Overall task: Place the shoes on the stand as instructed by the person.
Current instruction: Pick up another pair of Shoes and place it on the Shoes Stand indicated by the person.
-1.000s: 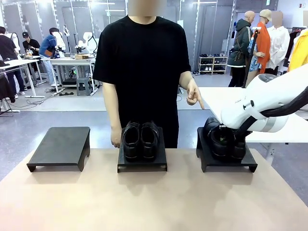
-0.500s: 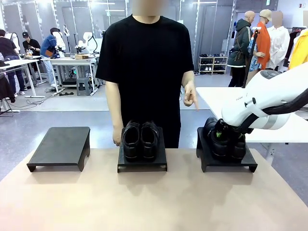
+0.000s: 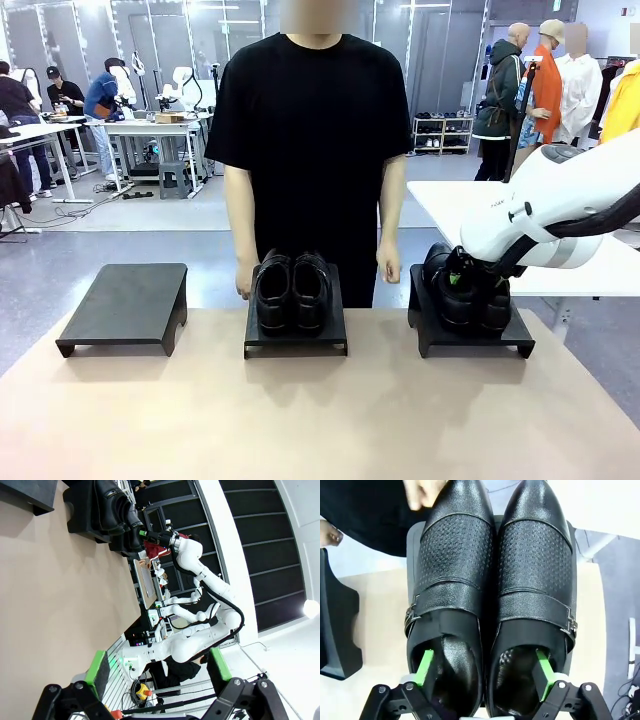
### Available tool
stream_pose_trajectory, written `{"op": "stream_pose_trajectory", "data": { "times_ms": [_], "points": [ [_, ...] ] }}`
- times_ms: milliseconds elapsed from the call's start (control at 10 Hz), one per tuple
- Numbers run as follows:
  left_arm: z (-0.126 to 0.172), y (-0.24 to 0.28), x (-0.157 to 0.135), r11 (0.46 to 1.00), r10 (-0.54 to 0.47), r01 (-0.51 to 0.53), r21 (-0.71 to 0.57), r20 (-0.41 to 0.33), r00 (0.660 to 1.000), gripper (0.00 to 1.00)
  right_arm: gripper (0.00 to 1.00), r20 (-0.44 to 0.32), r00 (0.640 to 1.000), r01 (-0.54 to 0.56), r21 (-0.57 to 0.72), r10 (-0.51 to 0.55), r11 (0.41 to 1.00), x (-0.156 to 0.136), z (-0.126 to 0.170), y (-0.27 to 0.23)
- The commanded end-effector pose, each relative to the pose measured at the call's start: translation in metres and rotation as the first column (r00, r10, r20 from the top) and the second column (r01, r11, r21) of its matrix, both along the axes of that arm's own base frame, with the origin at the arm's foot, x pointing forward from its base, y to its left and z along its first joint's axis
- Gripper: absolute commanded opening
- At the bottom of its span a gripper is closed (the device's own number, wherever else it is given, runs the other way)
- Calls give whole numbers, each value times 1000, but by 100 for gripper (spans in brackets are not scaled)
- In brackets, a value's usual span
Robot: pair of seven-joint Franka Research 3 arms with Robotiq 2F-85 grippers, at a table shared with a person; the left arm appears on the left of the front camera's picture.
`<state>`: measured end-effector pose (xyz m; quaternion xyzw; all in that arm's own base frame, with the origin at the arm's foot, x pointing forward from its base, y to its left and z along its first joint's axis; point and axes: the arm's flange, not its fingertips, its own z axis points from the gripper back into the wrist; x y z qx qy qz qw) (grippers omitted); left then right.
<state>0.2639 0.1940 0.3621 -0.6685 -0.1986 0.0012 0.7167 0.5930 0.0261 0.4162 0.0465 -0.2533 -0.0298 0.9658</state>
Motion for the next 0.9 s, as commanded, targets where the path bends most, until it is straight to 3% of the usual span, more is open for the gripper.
{"op": "stream_pose_trajectory", "data": {
  "times_ms": [0,500,800],
  "points": [
    [1,-1,-3,1000,-9,9,-7,18,1000,100,95,0,1000,2,0,-2,1000,0,0,-1],
    [1,-1,-3,1000,-9,9,-7,18,1000,100,95,0,1000,0,0,0,1000,0,0,0],
    [1,-1,-3,1000,-9,9,-7,18,1000,100,95,-73,996,-26,212,42,977,-72,77,-34]
  ]
}}
